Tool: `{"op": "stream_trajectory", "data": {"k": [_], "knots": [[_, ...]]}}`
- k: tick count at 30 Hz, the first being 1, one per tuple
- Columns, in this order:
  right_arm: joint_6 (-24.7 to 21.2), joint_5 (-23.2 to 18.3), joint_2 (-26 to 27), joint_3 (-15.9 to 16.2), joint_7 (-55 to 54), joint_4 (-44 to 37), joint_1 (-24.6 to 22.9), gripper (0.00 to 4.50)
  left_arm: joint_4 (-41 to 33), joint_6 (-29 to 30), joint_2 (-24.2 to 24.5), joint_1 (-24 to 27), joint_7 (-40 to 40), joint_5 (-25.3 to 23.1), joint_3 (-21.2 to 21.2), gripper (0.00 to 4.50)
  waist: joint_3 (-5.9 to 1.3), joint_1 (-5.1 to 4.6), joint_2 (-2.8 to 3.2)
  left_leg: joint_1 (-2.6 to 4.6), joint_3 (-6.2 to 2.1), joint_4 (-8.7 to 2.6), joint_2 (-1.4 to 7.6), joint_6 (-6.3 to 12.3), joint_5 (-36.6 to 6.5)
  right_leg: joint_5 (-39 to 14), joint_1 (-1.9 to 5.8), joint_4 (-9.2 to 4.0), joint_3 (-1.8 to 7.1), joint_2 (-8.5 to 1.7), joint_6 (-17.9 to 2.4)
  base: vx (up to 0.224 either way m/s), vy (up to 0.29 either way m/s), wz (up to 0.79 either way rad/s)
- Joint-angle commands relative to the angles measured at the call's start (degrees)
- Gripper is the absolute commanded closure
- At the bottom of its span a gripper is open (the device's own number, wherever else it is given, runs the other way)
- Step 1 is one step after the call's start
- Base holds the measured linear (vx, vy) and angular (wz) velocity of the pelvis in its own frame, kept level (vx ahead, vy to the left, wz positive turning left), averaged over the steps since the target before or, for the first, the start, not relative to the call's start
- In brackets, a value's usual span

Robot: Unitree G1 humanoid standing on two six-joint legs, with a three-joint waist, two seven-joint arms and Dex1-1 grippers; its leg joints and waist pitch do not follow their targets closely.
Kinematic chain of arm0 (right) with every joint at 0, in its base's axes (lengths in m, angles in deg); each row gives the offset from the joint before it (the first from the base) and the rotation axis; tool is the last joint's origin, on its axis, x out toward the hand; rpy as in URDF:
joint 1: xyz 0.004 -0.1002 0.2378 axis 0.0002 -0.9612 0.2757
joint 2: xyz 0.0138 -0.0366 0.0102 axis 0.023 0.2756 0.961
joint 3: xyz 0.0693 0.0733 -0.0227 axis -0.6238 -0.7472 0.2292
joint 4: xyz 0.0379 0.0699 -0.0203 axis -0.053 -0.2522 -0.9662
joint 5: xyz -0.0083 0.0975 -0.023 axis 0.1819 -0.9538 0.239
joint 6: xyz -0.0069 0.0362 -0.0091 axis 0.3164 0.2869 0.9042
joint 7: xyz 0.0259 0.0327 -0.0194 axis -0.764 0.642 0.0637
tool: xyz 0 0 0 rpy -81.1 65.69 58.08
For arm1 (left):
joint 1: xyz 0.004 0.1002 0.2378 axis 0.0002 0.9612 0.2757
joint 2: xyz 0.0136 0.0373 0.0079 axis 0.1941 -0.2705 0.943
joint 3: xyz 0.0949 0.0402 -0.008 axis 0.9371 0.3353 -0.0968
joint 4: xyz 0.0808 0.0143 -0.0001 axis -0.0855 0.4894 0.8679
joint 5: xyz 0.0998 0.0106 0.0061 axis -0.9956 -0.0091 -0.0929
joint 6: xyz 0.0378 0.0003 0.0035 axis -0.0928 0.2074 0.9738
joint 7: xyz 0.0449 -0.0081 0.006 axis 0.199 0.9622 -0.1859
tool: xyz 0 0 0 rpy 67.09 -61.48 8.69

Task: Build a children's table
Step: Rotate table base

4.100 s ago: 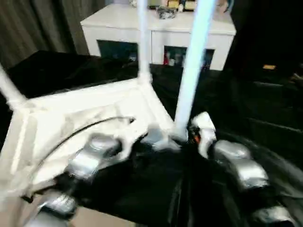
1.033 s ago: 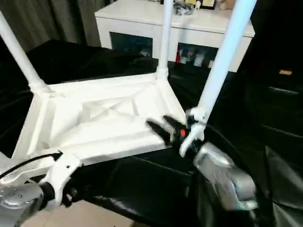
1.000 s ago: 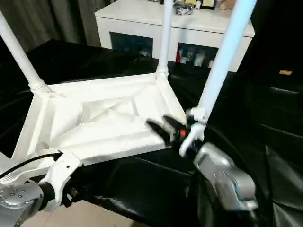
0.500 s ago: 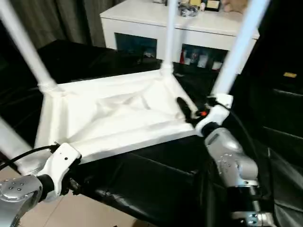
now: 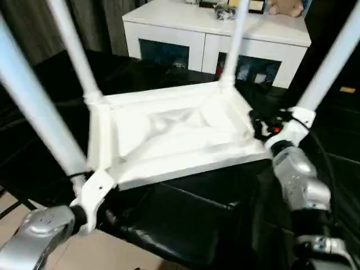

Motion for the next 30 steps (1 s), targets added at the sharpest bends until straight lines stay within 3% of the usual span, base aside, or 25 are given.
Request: {"op": "stream_trajectory", "data": {"k": [1, 8, 11, 12, 13, 16, 18, 19, 20, 21, 22, 24, 25, 28, 30], "knots": [[2.32, 0.79, -2.21, -2.53, 0.03, 0.95, 1.91, 0.64, -0.13, -2.39, -0.71, -1.71, 0.26, 0.3, -0.43, 0.06, -3.23, -0.39, 0.29, 0.87, 0.14, -3.85, 0.7, -0.5, -9.3, -1.06, 2.17, -3.32, 1.48, -1.15, -10.19, 0.0, 0.0, 0.0], [5.26, 1.33, -6.12, -2.24, 3.44, 8.45, 5.88, 0.64, -0.01, -4.81, -3.48, -4.88, 0.95, 2.25, 0.92, 0.06, -3.21, -0.93, -0.15, 0.49, 0.13, -3.69, 0.69, 0.53, -9.44, -2.83, 2.39, -3.34, 1.39, -1.28, -10.84, 0.0, 0.0, 0.0], [7.44, 2.2, -8.67, -1.68, 6.78, 14.72, 8.98, 0.64, -1.0, -5.19, -5.15, -6.03, 1.88, 4.8, 1.37, 0.06, -3.19, -0.94, 0.07, 0.68, 0.25, -3.49, 0.7, 0.56, -10.51, -3.88, 2.13, -3.36, 1.28, -1.21, -12.62, 0.0, 0.0, 0.0], [7.45, 2.19, -8.68, -1.64, 6.91, 14.76, 9.02, 0.64, -1.12, -5.14, -5.18, -5.97, 1.94, 4.97, 1.29, 0.06, -3.2, -0.86, 0.03, 0.74, 0.34, -3.45, 0.71, 0.5, -11.09, -4.05, 2.11, -3.33, 1.29, -1.25, -12.95, 0.0, 0.0, 0.0], [7.54, 2.09, -8.8, -1.28, 8.28, 15.15, 9.46, 0.64, -2.37, -4.54, -5.49, -5.36, 2.57, 6.75, 0.39, 0.06, -3.17, -0.86, -0.2, 0.26, 0.22, -3.47, 0.7, 1.07, -10.55, -3.71, 2.51, -3.22, 1.32, -1.4, -12.84, 0.0, 0.0, 0.0], [7.57, 2.0, -8.83, -1.02, 9.25, 15.31, 9.73, 0.64, -3.31, -4.09, -5.68, -4.86, 3.05, 8.05, -0.31, 0.06, -3.18, -0.87, -0.23, 0.33, 0.27, -3.39, 0.75, 1.78, -9.96, -3.55, 2.41, -3.3, 1.29, -1.33, -12.84, 0.0, 0.0, 0.0], [5.0, 0.22, -7.08, 2.15, 16.27, 10.08, 8.25, 0.64, -6.87, -1.75, -4.46, -0.49, 5.96, 14.27, -5.44, 0.06, -3.31, -0.92, -0.26, 0.27, 0.24, -3.29, 0.74, 2.0, -9.28, -2.9, 2.54, -3.06, 1.27, -1.34, -13.17, 0.0, 0.0, 0.0], [5.0, 0.22, -7.08, 2.15, 16.27, 10.08, 8.25, 0.64, -6.87, -1.75, -4.46, -0.49, 5.96, 14.27, -5.44, 0.06, -3.11, -1.28, -0.58, -0.34, 0.08, -3.54, 0.77, 2.81, -8.94, -3.12, 2.73, -3.07, 1.15, -1.31, -13.14, 0.0, 0.0, 0.0], [3.56, -0.77, -6.06, 3.77, 19.53, 7.11, 7.19, 0.64, -7.96, -1.12, -3.69, 1.49, 7.14, 16.58, -7.92, 0.06, -3.07, -1.42, -0.64, -0.08, 0.15, -3.53, 0.78, 3.17, -9.58, -4.32, 2.43, -3.27, 1.1, -1.1, -13.09, 0.0, 0.0, 0.0], [1.51, -1.95, -4.43, 7.19, 24.22, 1.86, 4.64, 0.64, -8.64, -1.74, -2.14, 4.69, 9.65, 19.33, -12.93, 0.06, -3.11, -1.47, -0.82, -0.36, 0.07, -3.35, 0.79, 4.01, -8.88, -3.92, 2.69, -3.1, 1.25, -1.36, -12.93, 0.0, 0.0, 0.0], [1.51, -1.95, -4.43, 7.19, 24.22, 1.86, 4.64, 0.64, -8.64, -1.74, -2.14, 4.69, 9.65, 19.33, -12.93, 0.06, -2.85, -1.87, -0.32, -0.27, -0.07, -3.86, 1.1, 4.24, -9.77, -5.62, 2.18, -3.51, 1.16, -1.14, -12.51, 0.0, 0.0, 0.0], [1.34, -2.02, -4.22, 7.76, 24.78, 1.18, 4.22, 0.64, -8.61, -2.01, -1.9, 5.12, 10.11, 19.57, -13.74, 0.06, -2.94, -1.89, -0.13, 0.48, 0.04, -3.7, 1.29, 3.65, -10.9, -6.38, 1.73, -3.6, 1.24, -1.09, -13.29, 0.0, 0.0, 0.0], [1.36, -2.3, -3.33, 9.39, 26.2, -0.23, 3.07, 0.64, -7.43, -1.03, -0.24, 6.45, 12.19, 21.47, -17.16, 0.06, -2.68, -1.7, -0.81, 0.61, 0.29, -3.85, 1.36, 3.0, -12.18, -7.28, 1.52, -3.75, 1.37, -0.93, -13.69, 0.0, 0.0, 0.0], [1.79, -1.92, -2.73, 11.54, 27.39, -1.99, 1.51, 0.64, -5.92, 0.75, 1.24, 7.22, 13.78, 23.47, -20.75, 0.06, -2.4, -1.27, -0.13, 0.73, 0.05, -4.4, 1.39, 1.13, -15.14, -11.54, 1.3, -3.89, 1.49, -1.01, -11.79, 0.0, 0.0, 0.0], [2.56, -0.58, -2.19, 15.34, 29.05, -5.09, -1.53, 0.64, -3.82, 3.56, 3.34, 7.89, 15.68, 26.71, -26.22, 0.06, -2.36, -0.92, 0.02, 1.07, 0.07, -4.51, 1.38, -0.06, -17.04, -12.15, 1.0, -3.98, 1.65, -0.92, -11.14, 0.0, 0.0, 0.0]]}}
